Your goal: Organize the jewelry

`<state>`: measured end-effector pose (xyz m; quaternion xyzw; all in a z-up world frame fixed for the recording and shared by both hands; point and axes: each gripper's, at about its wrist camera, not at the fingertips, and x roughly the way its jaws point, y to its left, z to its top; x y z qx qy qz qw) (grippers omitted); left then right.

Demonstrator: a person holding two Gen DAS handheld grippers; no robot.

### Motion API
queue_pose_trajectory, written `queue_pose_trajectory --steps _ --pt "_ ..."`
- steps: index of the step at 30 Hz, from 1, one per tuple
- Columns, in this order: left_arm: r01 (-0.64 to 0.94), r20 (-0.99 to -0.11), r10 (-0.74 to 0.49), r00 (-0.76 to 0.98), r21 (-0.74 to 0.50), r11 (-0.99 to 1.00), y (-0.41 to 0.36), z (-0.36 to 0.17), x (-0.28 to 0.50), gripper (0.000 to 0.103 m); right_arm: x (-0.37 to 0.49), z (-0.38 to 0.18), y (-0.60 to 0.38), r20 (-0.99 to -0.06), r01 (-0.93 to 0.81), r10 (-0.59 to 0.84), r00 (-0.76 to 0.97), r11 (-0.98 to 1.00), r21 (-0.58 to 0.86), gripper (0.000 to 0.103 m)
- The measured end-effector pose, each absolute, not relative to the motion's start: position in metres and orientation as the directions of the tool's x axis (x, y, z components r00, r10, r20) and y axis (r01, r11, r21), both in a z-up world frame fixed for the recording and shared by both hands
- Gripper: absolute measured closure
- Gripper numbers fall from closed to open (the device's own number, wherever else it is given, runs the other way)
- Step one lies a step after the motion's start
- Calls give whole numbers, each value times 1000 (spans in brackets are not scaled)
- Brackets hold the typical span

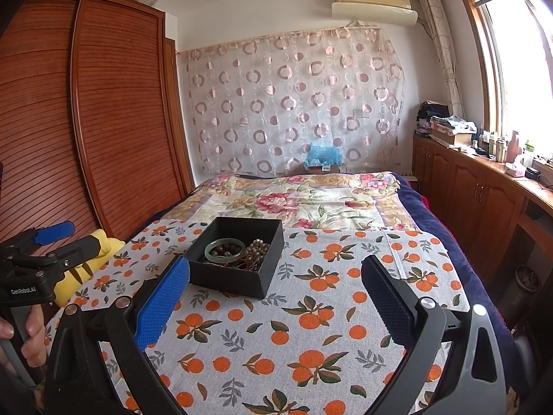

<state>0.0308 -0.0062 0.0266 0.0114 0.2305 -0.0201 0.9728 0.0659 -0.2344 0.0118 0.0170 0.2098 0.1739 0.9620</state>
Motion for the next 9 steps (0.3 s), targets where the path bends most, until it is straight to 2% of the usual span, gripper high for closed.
queue_pose_trajectory --steps 9 --pt "45 -451 -34 892 15 999 -2 26 31 8 66 11 -235 -396 -327 341 852 939 106 3"
